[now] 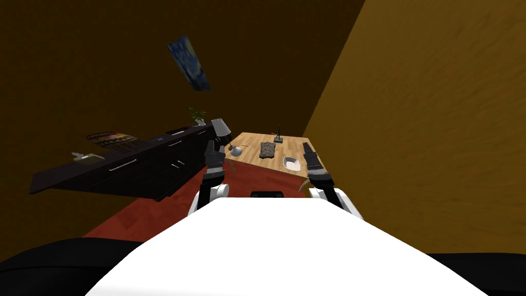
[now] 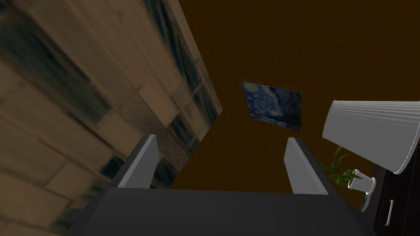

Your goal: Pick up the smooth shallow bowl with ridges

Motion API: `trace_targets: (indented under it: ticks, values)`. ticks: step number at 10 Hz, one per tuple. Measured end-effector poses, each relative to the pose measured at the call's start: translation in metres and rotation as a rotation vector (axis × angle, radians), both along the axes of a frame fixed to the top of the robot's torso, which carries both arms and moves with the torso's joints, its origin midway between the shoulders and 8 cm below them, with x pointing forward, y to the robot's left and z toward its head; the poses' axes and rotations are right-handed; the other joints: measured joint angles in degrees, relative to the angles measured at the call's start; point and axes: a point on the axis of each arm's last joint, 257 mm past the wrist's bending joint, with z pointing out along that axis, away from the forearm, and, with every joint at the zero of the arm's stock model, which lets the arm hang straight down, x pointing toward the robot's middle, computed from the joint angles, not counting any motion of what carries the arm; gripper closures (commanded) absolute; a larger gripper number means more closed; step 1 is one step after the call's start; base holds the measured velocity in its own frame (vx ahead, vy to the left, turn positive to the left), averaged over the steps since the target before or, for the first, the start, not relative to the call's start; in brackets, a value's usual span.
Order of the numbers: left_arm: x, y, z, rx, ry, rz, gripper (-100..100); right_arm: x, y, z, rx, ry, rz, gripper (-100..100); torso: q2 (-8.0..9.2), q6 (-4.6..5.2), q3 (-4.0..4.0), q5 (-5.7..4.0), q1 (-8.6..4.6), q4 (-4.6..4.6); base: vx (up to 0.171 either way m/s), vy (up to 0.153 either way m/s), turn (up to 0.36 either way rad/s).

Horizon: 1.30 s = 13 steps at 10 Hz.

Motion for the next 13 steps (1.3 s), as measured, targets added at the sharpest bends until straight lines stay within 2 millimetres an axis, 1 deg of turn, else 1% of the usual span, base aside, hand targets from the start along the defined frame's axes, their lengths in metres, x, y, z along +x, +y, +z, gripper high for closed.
trace_targets:
  ticks: [2, 3, 5, 7, 8, 9, 10, 11, 12, 13]
  values:
    - [0.0, 0.0, 0.0, 0.0, 0.0, 0.0, 0, 0.006, 0.002, -0.036, -0.114, 0.076, -0.027, -100, -0.01, -0.01, -0.01, 0.01, 0.03, 0.0, 0.008, 0.056, 0.146]
    - [0.0, 0.0, 0.0, 0.0, 0.0, 0.0, 0, 0.01, -0.001, -0.054, -0.178, 0.115, -0.043, -100, -0.01, -0.01, -0.01, 0.01, 0.02, 0.0, 0.007, 0.053, 0.158]
    - [0.0, 0.0, 0.0, 0.0, 0.0, 0.0, 0, 0.013, -0.004, -0.09, -0.308, 0.197, -0.071, -100, 0.0, 0.0, 0.0, 0.01, 0.02, 0.0, 0.009, 0.044, 0.095]
    - [0.0, 0.0, 0.0, 0.0, 0.0, 0.0, 0, 0.015, -0.009, -0.113, -0.391, 0.243, -0.086, -100, 0.0, 0.01, 0.0, -0.01, -0.06, 0.0, 0.009, 0.039, 0.128]
    - [0.0, 0.0, 0.0, 0.0, 0.0, 0.0, 0, 0.011, -0.017, -0.131, -0.455, 0.28, -0.096, -100, 0.01, 0.01, 0.01, 0.0, -0.04, 0.0, 0.007, 0.033, 0.058]
    - [0.0, 0.0, 0.0, 0.0, 0.0, 0.0, 0, 0.014, -0.018, -0.141, -0.487, 0.296, -0.101, -100, 0.01, 0.02, 0.0, -0.01, -0.05, 0.01, 0.006, 0.041, 0.103]
    - [0.0, 0.0, 0.0, 0.0, 0.0, 0.0, 0, 0.015, -0.024, -0.155, -0.537, 0.324, -0.107, -100, 0.01, 0.01, 0.01, 0.0, -0.04, 0.01, 0.01, 0.056, 0.16]
    - [0.0, 0.0, 0.0, 0.0, 0.0, 0.0, 0, 0.013, -0.032, -0.174, -0.604, 0.363, -0.115, -100, 0.01, 0.01, 0.0, 0.0, 0.0, 0.0, 0.011, 0.035, 0.053]
    - [0.0, 0.0, 0.0, 0.0, 0.0, 0.0, 0, 0.009, -0.034, -0.183, -0.64, 0.382, -0.119, -100, 0.02, 0.03, 0.01, 0.0, -0.03, 0.01, 0.009, 0.033, 0.104]
    - [0.0, 0.0, 0.0, 0.0, 0.0, 0.0, 0, 0.009, -0.037, -0.198, -0.692, 0.408, -0.123, -100, 0.01, 0.0, 0.01, -0.01, -0.06, 0.01, 0.015, 0.053, 0.186]
